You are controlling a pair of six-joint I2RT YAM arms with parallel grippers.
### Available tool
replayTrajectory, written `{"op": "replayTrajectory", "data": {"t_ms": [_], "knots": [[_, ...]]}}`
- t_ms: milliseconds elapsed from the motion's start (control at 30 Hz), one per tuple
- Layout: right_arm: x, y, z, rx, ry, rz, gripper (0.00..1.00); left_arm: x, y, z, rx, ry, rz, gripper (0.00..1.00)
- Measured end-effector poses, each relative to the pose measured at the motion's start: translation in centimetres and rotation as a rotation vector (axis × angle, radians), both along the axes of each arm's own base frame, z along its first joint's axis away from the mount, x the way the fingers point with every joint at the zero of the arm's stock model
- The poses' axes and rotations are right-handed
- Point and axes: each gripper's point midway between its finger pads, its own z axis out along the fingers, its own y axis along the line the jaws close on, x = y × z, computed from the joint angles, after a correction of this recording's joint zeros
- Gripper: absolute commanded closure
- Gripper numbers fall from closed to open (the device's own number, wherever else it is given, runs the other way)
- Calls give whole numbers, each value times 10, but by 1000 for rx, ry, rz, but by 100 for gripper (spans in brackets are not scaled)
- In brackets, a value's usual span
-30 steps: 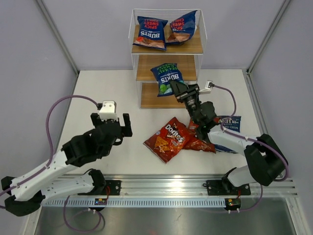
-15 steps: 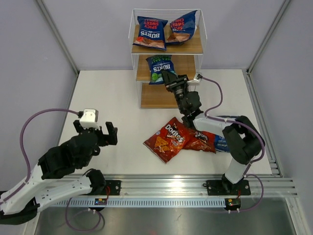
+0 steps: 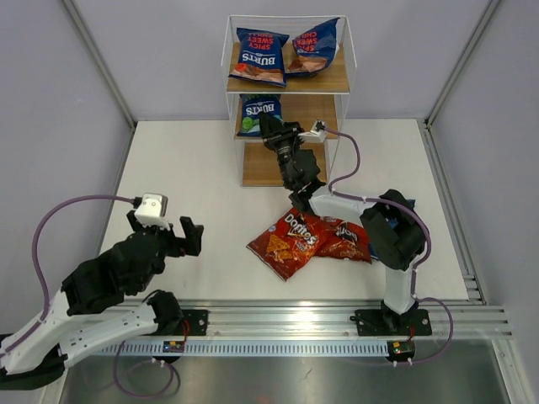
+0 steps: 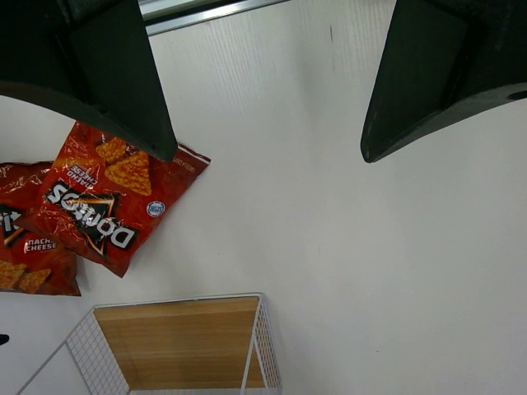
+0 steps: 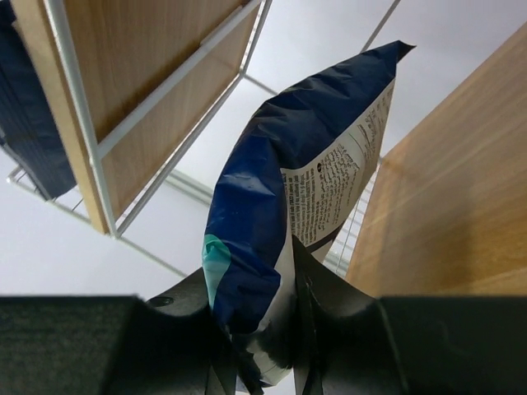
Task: Place and organize the chips bags onto the shelf
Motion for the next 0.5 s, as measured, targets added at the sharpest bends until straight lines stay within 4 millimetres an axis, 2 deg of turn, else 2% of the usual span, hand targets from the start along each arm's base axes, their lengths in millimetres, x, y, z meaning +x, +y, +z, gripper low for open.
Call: {"op": "replayTrajectory", "data": {"t_ms": [233, 500], "knots": [[20, 5, -8, -31, 24, -60, 68, -4, 0, 6, -48, -25, -29, 1], [40, 16, -17, -75, 49, -89, 67, -5, -6, 2, -40, -18, -63, 1]]}}
